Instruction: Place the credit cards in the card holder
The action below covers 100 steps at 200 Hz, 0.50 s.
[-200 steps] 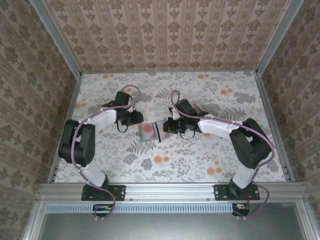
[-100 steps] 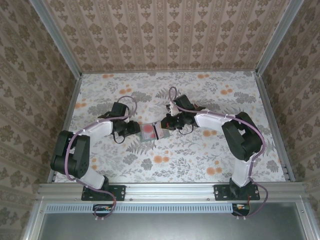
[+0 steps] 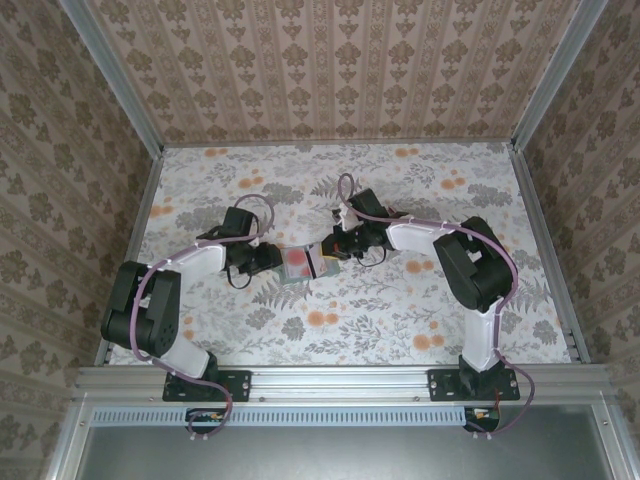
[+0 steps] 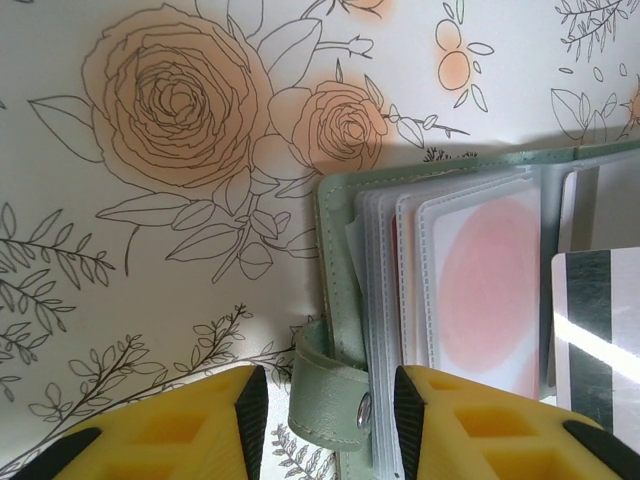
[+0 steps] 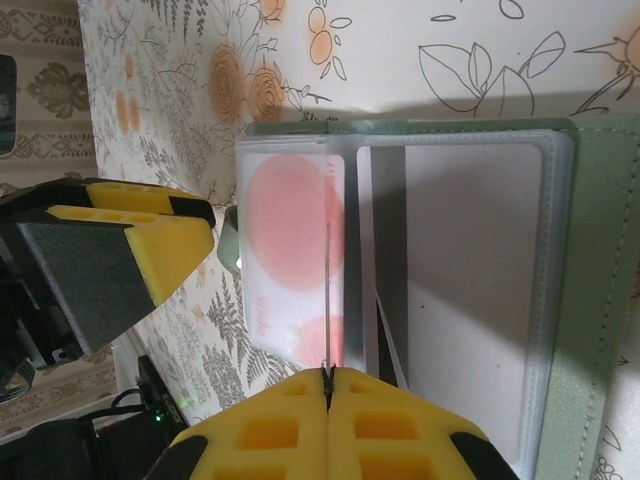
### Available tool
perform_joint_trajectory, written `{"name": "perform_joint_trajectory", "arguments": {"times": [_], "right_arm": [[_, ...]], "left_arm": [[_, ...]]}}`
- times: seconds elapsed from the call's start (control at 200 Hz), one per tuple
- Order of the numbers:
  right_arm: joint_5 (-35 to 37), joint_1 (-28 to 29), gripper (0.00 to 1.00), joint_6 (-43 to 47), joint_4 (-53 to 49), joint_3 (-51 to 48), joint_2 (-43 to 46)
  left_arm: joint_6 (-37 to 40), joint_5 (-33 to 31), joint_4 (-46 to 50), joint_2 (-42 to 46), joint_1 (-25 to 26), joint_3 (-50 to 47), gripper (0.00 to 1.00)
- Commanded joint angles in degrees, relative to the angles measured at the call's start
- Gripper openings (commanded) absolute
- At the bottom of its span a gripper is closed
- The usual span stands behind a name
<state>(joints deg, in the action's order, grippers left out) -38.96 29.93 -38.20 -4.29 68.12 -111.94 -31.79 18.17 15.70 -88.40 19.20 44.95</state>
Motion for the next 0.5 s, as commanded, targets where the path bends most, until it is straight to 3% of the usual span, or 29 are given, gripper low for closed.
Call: {"name": "perform_joint_trajectory", "arguments": {"times": [0.0,0.495], "right_arm": [[-1.78,0.22,0.03,-0.44,0.43,1.92,-0.82],[-0.55,0.13,0.03,0.47,-0.79,3.60,-3.94]], "left_arm": [[-0.94,0.63,-0.74,-0.81,0.40,-0.44,0.41],[-1.23,0.55,-1.11,-1.25,1.07,-0.63,0.41]]}}
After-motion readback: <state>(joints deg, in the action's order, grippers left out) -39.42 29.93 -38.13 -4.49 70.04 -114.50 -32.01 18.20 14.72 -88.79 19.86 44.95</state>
